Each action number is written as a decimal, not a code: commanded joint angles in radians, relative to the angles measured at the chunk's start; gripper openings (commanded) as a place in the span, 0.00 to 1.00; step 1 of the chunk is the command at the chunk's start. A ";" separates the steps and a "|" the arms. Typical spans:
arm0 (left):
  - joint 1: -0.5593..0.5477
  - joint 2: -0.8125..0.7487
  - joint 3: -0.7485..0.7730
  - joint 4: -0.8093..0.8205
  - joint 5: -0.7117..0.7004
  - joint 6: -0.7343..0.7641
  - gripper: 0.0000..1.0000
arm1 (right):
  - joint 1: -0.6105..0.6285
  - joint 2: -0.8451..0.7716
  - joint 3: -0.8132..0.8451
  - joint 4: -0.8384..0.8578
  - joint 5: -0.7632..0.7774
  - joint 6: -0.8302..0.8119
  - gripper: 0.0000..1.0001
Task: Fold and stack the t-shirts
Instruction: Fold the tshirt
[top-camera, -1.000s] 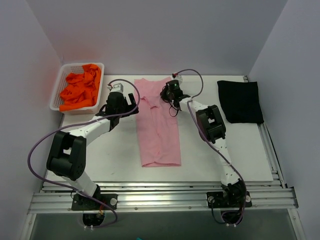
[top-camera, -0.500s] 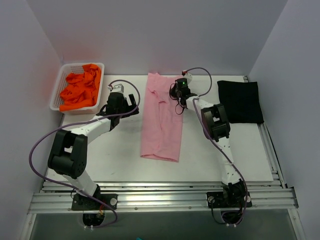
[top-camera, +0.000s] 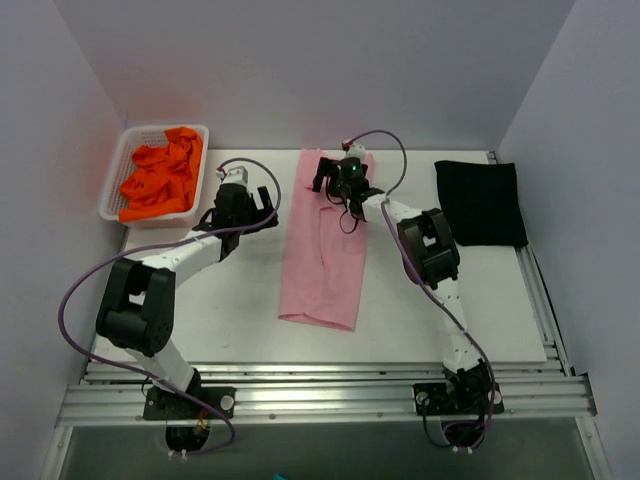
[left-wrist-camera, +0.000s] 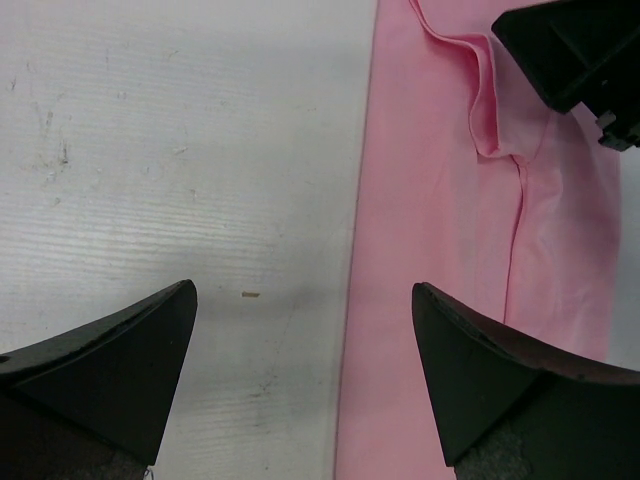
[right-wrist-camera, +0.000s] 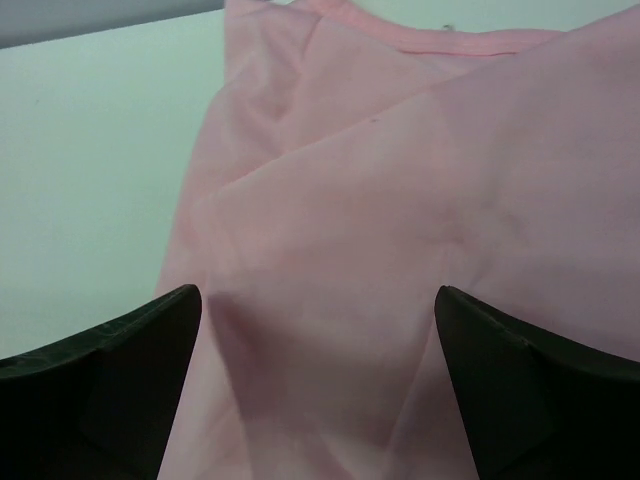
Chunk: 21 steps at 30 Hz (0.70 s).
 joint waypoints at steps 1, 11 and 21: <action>0.001 -0.029 0.011 0.140 0.009 0.029 0.97 | 0.037 -0.196 -0.120 0.095 0.040 -0.133 1.00; -0.098 -0.278 -0.139 0.267 -0.273 0.027 0.94 | 0.163 -0.633 -0.365 0.120 0.247 -0.217 1.00; -0.236 -0.426 -0.329 -0.153 -0.221 -0.321 0.99 | 0.364 -1.108 -0.948 -0.291 0.755 0.340 0.98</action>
